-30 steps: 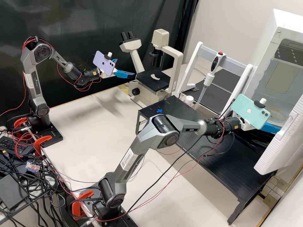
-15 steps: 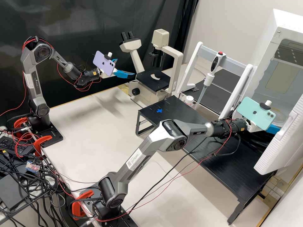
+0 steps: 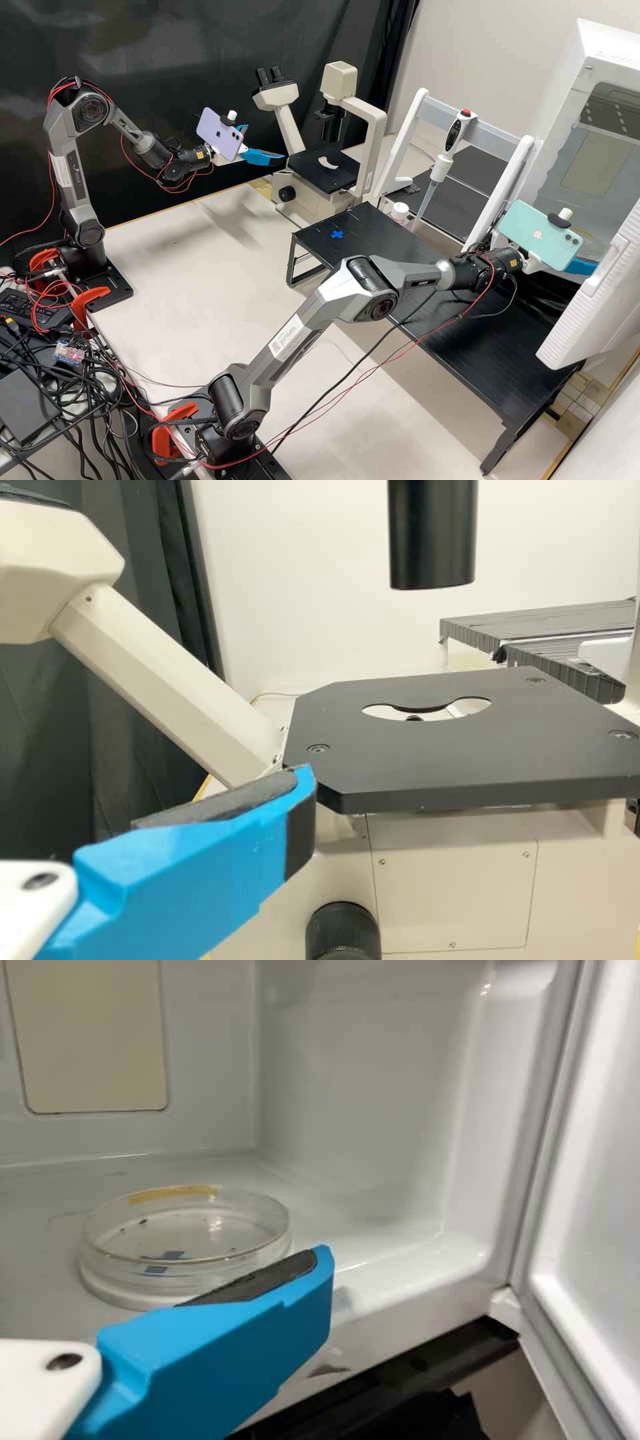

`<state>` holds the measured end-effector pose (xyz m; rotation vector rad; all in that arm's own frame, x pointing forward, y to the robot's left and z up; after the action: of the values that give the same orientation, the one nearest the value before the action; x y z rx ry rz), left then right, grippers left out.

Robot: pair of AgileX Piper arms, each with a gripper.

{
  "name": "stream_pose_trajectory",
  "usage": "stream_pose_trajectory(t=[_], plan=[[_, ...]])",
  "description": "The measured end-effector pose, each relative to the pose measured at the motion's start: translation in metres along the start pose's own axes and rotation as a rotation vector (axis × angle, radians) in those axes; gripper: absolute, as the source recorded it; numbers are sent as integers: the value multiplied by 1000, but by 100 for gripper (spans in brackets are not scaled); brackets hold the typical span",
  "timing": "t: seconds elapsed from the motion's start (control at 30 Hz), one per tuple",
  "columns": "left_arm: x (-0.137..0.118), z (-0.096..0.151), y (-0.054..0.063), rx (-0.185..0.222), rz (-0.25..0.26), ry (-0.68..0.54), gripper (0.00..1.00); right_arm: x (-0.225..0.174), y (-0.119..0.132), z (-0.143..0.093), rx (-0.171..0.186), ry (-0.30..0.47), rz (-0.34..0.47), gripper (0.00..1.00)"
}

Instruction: Move the petri dish to the microscope

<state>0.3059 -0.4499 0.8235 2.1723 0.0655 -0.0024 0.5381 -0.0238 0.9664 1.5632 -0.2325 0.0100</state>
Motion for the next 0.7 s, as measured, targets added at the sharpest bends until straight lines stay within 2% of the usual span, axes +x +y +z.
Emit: stream_pose_trajectory(t=[0.07, 0.13, 0.27, 0.4, 0.7], plan=[[0, 0, 0, 0, 0, 0, 100, 2, 2, -1, 7, 15, -11, 100], [0, 0, 0, 0, 0, 0, 100, 4, 2, 1, 34, 17, -24, 100], [0, 0, 0, 0, 0, 0, 100, 6, 2, 2, 29, 27, -42, 100], [0, 0, 0, 0, 0, 0, 100, 7, 0, 3, -6, 26, -52, 100], [0, 0, 0, 0, 0, 0, 100, 7, 1, 6, -6, 5, -56, 100]])
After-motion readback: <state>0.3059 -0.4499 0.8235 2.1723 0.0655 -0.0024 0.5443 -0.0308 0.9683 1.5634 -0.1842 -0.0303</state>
